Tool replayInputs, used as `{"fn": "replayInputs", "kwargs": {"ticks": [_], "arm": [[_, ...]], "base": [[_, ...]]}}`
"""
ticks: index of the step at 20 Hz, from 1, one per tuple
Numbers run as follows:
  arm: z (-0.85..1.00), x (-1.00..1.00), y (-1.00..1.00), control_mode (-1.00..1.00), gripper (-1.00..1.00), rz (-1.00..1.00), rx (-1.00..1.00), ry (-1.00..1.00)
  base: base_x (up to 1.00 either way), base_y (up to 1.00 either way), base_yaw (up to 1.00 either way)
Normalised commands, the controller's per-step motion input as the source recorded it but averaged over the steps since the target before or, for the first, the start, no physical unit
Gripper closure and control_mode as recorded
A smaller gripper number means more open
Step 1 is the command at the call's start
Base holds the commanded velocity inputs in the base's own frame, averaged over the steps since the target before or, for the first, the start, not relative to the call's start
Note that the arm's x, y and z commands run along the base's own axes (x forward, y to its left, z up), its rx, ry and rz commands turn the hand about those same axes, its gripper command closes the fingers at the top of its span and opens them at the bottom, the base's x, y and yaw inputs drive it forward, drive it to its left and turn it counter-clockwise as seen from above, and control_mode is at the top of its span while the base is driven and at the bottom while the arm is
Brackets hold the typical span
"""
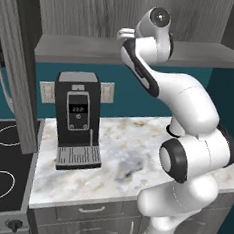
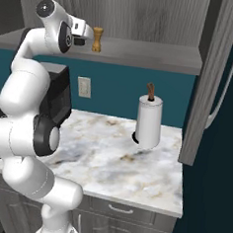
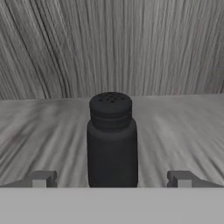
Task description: Take 2 condiments from the cabinet and move them on the counter near the stove.Make sure the condiments are lined up with each other, next to each other.
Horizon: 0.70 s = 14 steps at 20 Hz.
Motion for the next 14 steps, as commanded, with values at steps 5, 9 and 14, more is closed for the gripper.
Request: {"fn": "replayInputs", "kwargs": {"ticks": [5, 9, 14], "arm": [[0.0, 0.15, 0.0, -1.0, -1.0, -0.05, 0.0, -0.02], [0.0, 0.1, 0.0, -1.0, -1.0, -0.04, 0.0, 0.0], [0.0, 0.15, 0.0, -1.0, -1.0, -0.04, 0.0, 0.0]], "base": [[0.0, 0.0, 0.0], [0.0, 0.0, 0.0], [0.0, 0.0, 0.0]]}}
